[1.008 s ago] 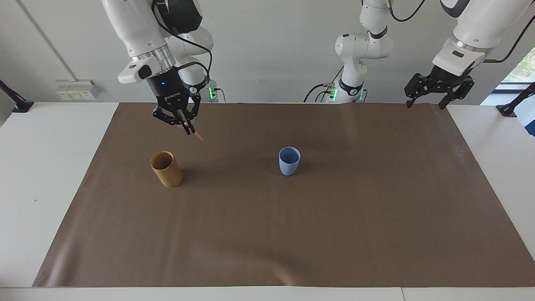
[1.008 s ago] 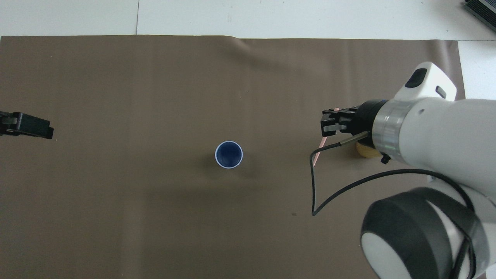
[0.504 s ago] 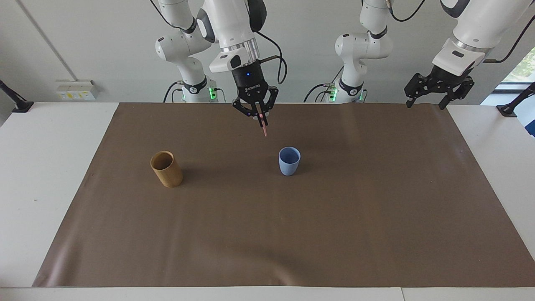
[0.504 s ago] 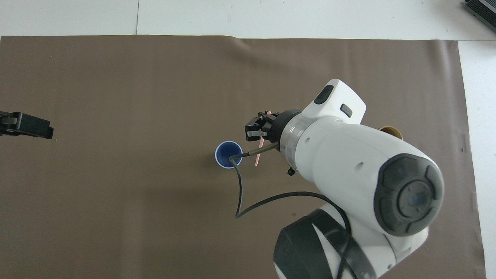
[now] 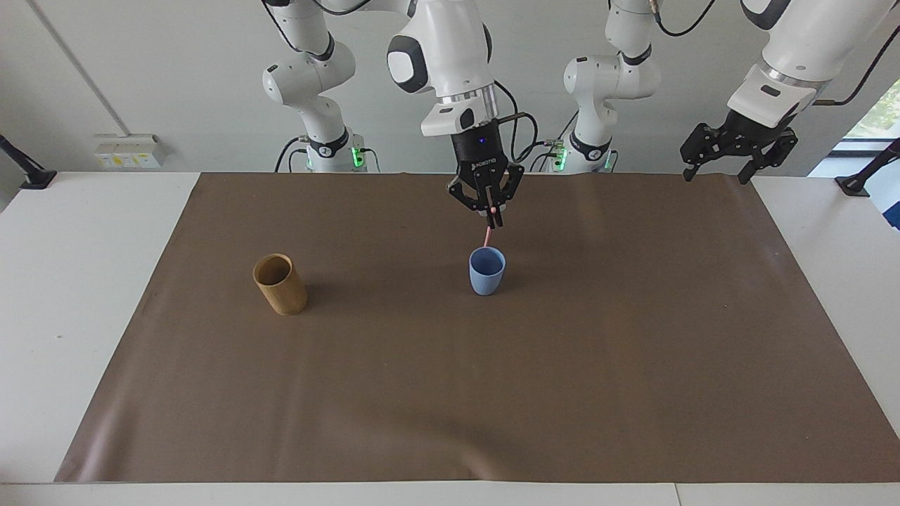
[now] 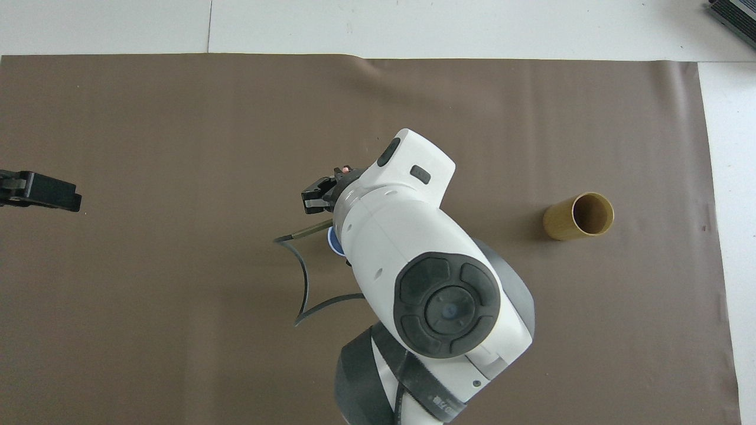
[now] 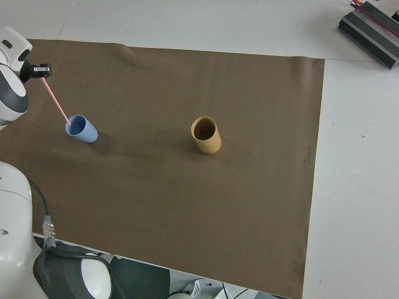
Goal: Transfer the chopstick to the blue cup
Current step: 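Lower the straw into the blue cup and open the right gripper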
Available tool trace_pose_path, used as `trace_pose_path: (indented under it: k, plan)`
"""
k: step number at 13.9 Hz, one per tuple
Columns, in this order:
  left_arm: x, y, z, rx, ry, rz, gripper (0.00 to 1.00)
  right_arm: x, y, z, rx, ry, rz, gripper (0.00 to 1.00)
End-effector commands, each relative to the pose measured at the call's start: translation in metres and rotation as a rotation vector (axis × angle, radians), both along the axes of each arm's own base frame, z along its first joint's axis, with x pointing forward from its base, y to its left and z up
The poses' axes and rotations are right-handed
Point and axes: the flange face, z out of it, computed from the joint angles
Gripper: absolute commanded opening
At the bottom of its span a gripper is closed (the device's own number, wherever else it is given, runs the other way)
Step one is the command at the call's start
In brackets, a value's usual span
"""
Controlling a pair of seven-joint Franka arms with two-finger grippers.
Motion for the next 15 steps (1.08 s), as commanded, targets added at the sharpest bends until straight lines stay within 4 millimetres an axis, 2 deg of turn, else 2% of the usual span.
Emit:
trace_pose_path:
  k: [1, 3, 7, 11, 15]
  plan:
    - [-0.005, 0.004, 0.003, 0.017, 0.005, -0.001, 1.00, 0.006, -0.001, 0.000, -0.011, -0.014, -0.015, 0.00]
    - [-0.005, 0.004, 0.002, 0.017, 0.007, -0.003, 1.00, 0.006, -0.001, -0.006, -0.016, -0.010, -0.014, 0.00]
    - [-0.005, 0.004, 0.003, 0.017, 0.005, -0.003, 1.00, 0.012, 0.009, -0.033, -0.049, -0.012, 0.004, 0.00]
    - [-0.005, 0.004, 0.003, 0.017, 0.005, -0.003, 1.00, 0.014, 0.010, -0.060, -0.089, 0.009, 0.012, 0.00]
    - [-0.005, 0.004, 0.003, 0.017, 0.005, -0.001, 1.00, 0.007, 0.008, -0.073, -0.103, 0.038, 0.021, 0.00]
